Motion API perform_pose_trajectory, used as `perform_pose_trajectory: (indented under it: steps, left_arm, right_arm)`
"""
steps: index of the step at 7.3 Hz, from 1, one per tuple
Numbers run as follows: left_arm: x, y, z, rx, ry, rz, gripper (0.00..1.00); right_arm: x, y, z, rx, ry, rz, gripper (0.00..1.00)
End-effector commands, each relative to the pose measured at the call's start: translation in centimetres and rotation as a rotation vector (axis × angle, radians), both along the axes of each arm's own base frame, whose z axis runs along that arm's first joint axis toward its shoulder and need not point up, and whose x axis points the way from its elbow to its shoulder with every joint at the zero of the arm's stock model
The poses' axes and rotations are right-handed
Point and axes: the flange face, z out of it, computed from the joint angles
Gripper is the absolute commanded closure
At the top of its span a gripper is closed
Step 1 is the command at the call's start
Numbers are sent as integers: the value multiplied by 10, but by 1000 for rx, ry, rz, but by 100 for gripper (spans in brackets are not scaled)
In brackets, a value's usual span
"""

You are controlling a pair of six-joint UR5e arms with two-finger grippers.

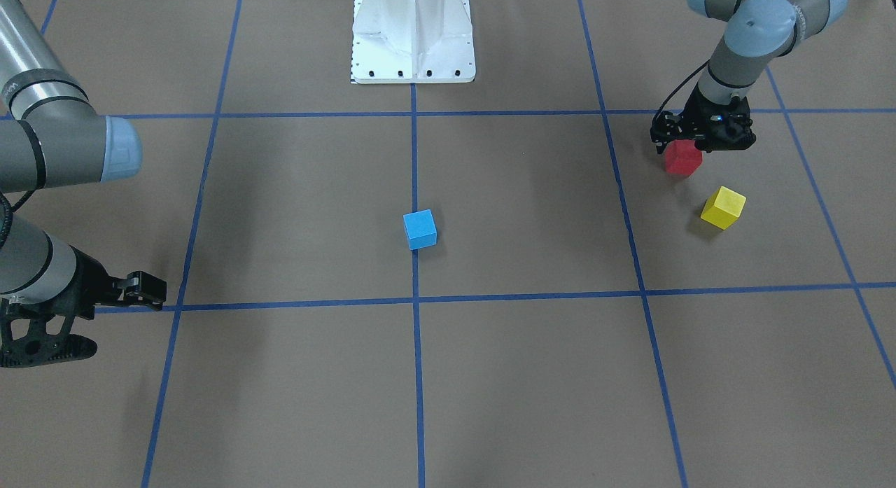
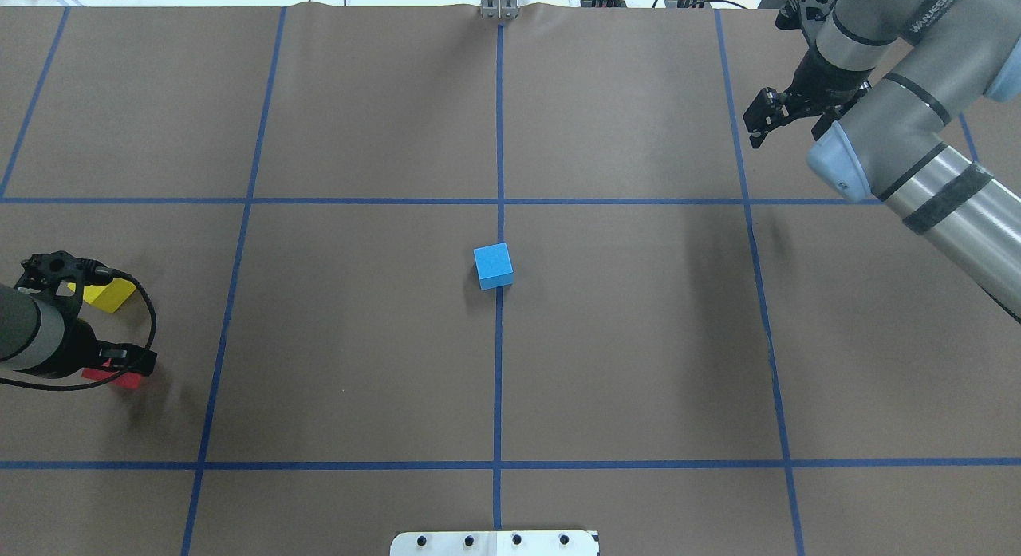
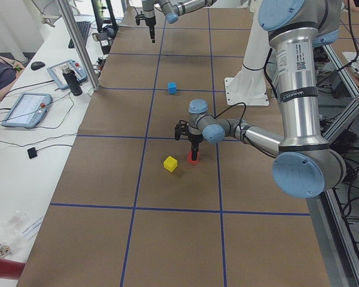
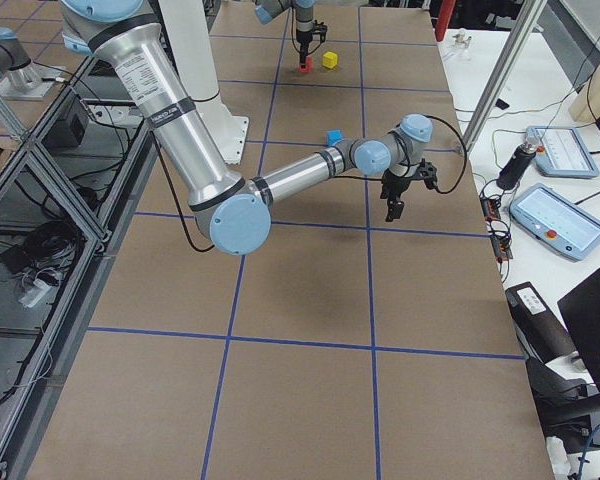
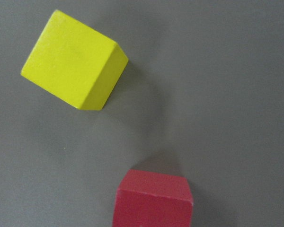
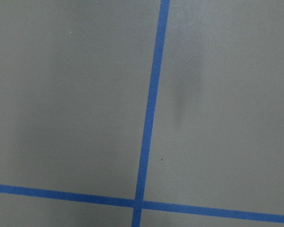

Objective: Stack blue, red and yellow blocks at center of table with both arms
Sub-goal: 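Lower the left gripper onto the red cube and close it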

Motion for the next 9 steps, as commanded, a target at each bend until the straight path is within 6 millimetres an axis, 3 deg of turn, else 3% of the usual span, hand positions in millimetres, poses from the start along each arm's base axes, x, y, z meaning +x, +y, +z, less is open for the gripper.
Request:
perform_pose_trajectory:
  steps: [1, 3, 4, 5, 6, 7, 8, 9]
  left_arm:
    - [2, -1, 5, 12, -7, 22, 1]
    - [5, -3, 15, 13, -7, 23, 2]
    - [5, -3, 15, 11, -5, 25, 27]
    - [5, -2, 14, 7, -2, 28, 71]
    - [5, -2, 12, 5, 1, 29, 100]
    - [3, -1, -2, 4, 23, 35, 100]
    - [-4, 7, -29, -58, 90, 83, 100]
    - [-10, 1, -62, -99, 84, 72, 100]
  right_arm:
    - [-1, 1, 0, -3, 0, 1, 0]
    - [-4, 2, 0, -4, 0, -2, 0]
    - [-5, 2, 0, -4, 2, -2, 0]
    - [-6, 3, -1, -2, -1, -4, 0]
    - [-6, 3, -1, -2, -1, -4, 0]
    - [-6, 3, -1, -2, -1, -4, 0]
    - [-6, 3, -1, -2, -1, -4, 0]
    - [-6, 3, -2, -1, -2, -4, 0]
